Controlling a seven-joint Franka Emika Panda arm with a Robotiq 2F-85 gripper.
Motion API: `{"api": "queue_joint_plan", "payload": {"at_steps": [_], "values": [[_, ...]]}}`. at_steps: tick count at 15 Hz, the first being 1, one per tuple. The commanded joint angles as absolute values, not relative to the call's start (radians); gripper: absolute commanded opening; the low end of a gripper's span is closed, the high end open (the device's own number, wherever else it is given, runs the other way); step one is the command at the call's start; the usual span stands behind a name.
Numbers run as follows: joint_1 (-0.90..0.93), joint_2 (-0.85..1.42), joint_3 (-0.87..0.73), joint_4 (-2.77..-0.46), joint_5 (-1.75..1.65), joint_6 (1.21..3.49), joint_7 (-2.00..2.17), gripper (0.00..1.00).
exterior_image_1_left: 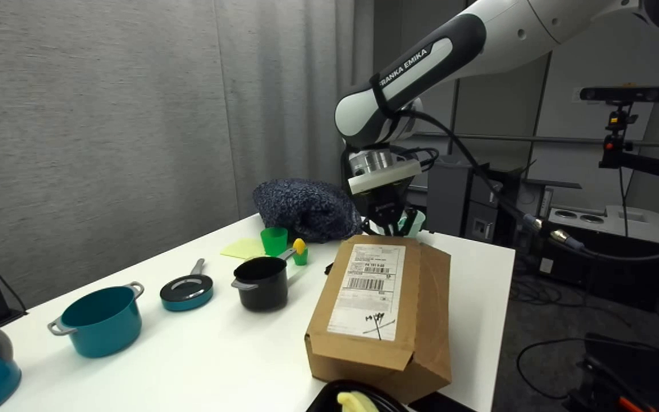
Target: Move the box
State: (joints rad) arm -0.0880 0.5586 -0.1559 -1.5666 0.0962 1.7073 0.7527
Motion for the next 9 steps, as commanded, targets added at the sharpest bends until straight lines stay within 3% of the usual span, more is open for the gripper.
{"api": "queue_joint_plan", "payload": {"at_steps": [1, 9], "values": [[-0.071, 0.555, -0.200, -1.538, -0.011, 1.689, 0.758, 0.00], [-0.091, 0.525, -0.229, -1.534, -0.052, 2.030, 0.904, 0.00]]}}
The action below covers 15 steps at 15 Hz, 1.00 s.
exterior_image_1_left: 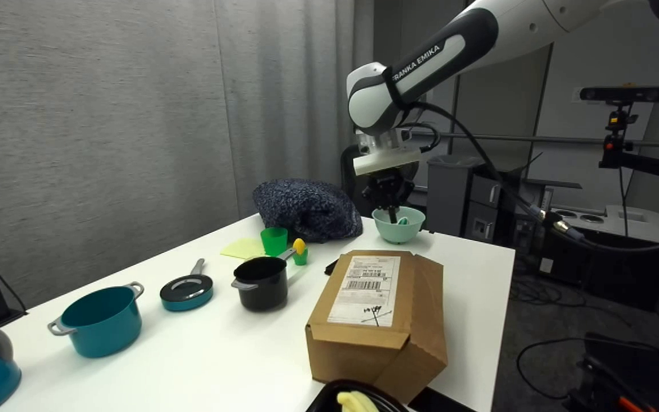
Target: Move the box
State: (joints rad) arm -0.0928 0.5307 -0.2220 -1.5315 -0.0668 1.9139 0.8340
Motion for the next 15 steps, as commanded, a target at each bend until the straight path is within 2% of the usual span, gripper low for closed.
{"api": "queue_joint_plan", "payload": {"at_steps": [1, 3, 6, 9, 15], "values": [[-0.083, 0.533, -0.236, -1.540, -0.078, 2.089, 0.930, 0.00], [-0.085, 0.547, -0.230, -1.536, -0.077, 2.081, 0.945, 0.00], [-0.105, 0.533, -0.206, -1.585, 0.006, 2.261, 0.969, 0.00], [-0.112, 0.547, -0.173, -1.581, 0.127, 2.343, 0.974, 0.00], [-0.108, 0.501, -0.126, -1.557, 0.185, 2.198, 0.877, 0.00]]}}
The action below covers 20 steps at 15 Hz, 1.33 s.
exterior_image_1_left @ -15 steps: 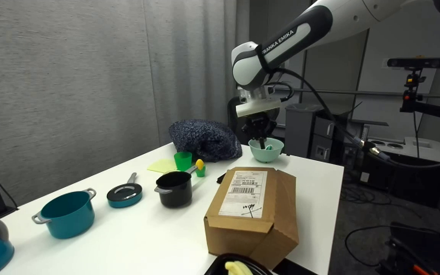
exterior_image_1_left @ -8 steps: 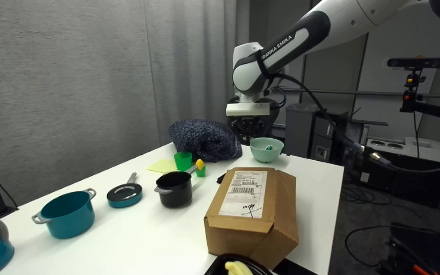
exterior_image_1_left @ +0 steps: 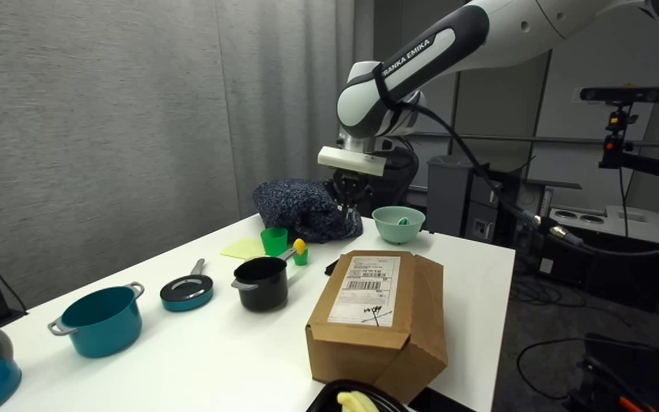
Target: Move the box
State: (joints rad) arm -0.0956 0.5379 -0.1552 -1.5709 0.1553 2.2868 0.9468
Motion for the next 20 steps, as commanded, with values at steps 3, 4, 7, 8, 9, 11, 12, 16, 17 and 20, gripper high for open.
{"api": "queue_joint_plan", "payload": {"at_steps": [3, 4, 7, 8, 9, 11, 12, 16, 17, 20], "values": [[-0.109, 0.478, -0.098, -1.547, 0.192, 2.134, 0.783, 0.00], [-0.113, 0.474, -0.085, -1.542, 0.201, 2.086, 0.737, 0.00], [-0.108, 0.462, -0.069, -1.545, 0.209, 1.952, 0.634, 0.00], [-0.103, 0.457, -0.066, -1.553, 0.209, 1.913, 0.604, 0.00], [-0.098, 0.455, -0.062, -1.558, 0.210, 1.876, 0.574, 0.00], [-0.083, 0.450, -0.058, -1.569, 0.190, 1.803, 0.511, 0.00], [-0.072, 0.446, -0.058, -1.577, 0.173, 1.774, 0.480, 0.00], [-0.038, 0.427, -0.057, -1.618, 0.098, 1.742, 0.327, 0.00], [-0.033, 0.417, -0.056, -1.635, 0.077, 1.762, 0.285, 0.00], [-0.028, 0.449, -0.061, -1.607, 0.076, 1.776, 0.297, 0.01]]}}
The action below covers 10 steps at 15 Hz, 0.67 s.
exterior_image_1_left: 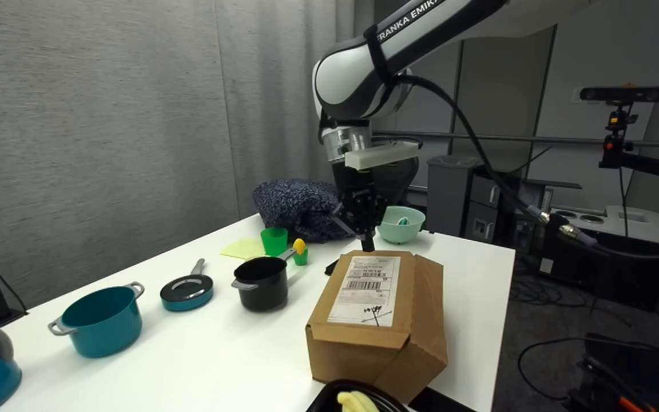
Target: Move the box
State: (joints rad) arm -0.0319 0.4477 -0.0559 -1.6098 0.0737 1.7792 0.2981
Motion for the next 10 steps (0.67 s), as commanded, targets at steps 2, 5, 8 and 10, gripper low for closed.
{"api": "queue_joint_plan", "payload": {"at_steps": [2, 5, 8, 10], "values": [[-0.026, 0.438, -0.060, -1.620, 0.068, 1.787, 0.279, 0.01], [-0.026, 0.431, -0.060, -1.626, 0.067, 1.787, 0.274, 0.00], [-0.033, 0.411, -0.064, -1.656, 0.089, 1.761, 0.298, 0.00], [-0.037, 0.352, -0.065, -1.743, 0.102, 1.776, 0.292, 0.00]]}}
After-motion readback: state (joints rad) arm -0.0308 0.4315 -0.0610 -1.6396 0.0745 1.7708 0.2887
